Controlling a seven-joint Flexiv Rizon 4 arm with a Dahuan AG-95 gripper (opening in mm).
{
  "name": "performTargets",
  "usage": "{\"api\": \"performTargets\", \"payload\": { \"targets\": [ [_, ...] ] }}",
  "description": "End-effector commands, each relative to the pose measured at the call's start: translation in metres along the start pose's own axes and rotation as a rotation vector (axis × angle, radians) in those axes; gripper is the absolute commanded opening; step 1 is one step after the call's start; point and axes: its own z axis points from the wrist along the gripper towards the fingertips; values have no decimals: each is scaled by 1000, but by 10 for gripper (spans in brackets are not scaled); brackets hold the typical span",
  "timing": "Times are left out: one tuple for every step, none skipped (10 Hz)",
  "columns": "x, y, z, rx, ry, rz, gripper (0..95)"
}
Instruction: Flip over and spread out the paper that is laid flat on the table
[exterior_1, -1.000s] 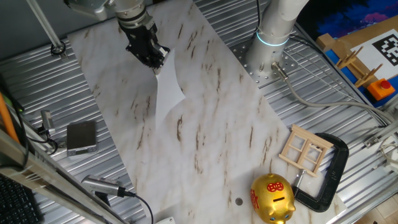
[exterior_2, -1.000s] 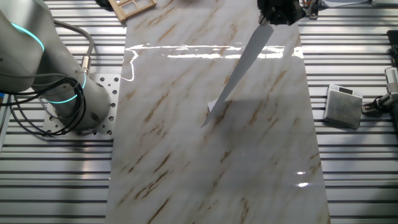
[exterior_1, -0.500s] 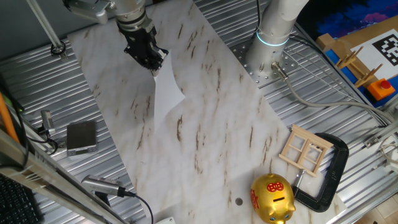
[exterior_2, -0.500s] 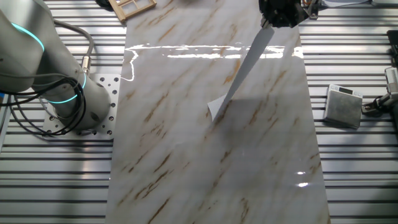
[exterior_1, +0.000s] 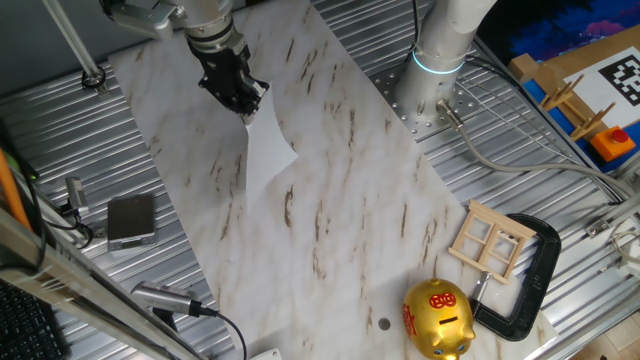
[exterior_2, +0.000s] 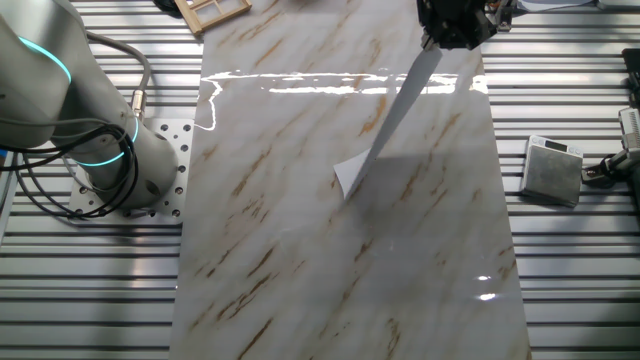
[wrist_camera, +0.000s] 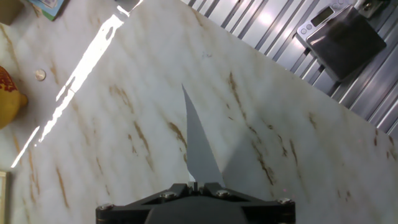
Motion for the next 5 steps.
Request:
{"api": "performTargets", "payload": {
  "targets": [
    [-1,-1,1,2,-1,-3,0],
    [-1,-2,1,3,-1,-2,0],
    [-1,-2,1,3,0,-1,0],
    [-1,-2,1,5,1,2,0],
    [-1,-2,1,5,-1,1,0]
  ]
}}
